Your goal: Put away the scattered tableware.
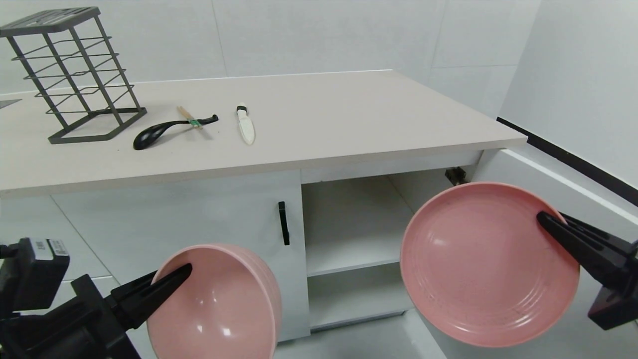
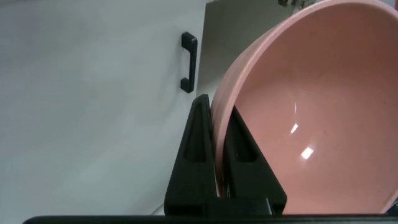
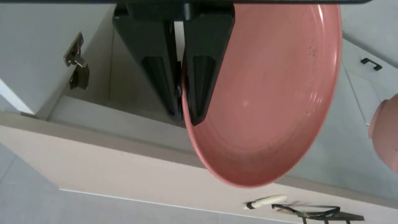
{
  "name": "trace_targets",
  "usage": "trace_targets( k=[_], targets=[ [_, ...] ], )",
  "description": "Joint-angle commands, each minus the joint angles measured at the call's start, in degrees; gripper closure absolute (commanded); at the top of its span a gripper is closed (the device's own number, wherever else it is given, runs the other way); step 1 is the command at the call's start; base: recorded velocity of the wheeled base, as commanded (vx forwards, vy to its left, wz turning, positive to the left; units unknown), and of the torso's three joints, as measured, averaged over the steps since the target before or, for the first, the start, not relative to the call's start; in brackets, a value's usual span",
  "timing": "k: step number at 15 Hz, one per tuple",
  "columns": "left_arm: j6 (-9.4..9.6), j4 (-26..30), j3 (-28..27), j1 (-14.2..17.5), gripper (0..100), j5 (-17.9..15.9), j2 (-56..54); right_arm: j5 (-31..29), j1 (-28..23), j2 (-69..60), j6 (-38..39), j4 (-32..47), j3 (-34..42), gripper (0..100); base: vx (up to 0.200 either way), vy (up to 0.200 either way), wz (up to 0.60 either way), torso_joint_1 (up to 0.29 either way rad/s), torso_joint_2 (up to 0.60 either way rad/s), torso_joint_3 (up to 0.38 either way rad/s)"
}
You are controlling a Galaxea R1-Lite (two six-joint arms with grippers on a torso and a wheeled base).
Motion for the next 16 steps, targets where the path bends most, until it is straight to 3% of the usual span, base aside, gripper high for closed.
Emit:
trace_targets(
  k=[1, 5, 12, 15, 16],
  targets=[
    [0.03, 0.0, 0.0, 0.0, 100, 0.0, -0.1, 0.0, 0.0, 0.0, 0.0, 0.1, 0.0, 100, 0.0, 0.0, 0.0, -0.203, 0.27, 0.129],
    [0.29, 0.0, 0.0, -0.1, 100, -0.1, -1.5, 0.0, 0.1, 0.1, 0.0, 0.6, 0.0, 100, 0.0, 0.0, 0.0, -0.168, 0.27, 0.11],
    [0.47, 0.5, 0.0, -0.2, 100, -0.1, -1.7, -0.1, 0.0, 0.1, 0.0, 1.8, 0.1, 100, 0.0, 0.0, 0.0, -0.008, 0.09, 0.023],
    [0.82, 7.3, 0.0, -2.4, 100, -2.3, -6.6, -0.1, -0.3, 0.0, -0.2, 5.6, 0.1, 100, 0.2, 0.2, 0.0, -0.005, 0.0, 0.041],
    [1.87, 8.0, 0.0, -2.4, 100, -3.3, -6.7, -0.1, -0.3, 0.0, -0.2, 6.0, 0.1, 100, 0.0, 0.0, 0.0, 0.0, 0.0, 0.0]
  ],
)
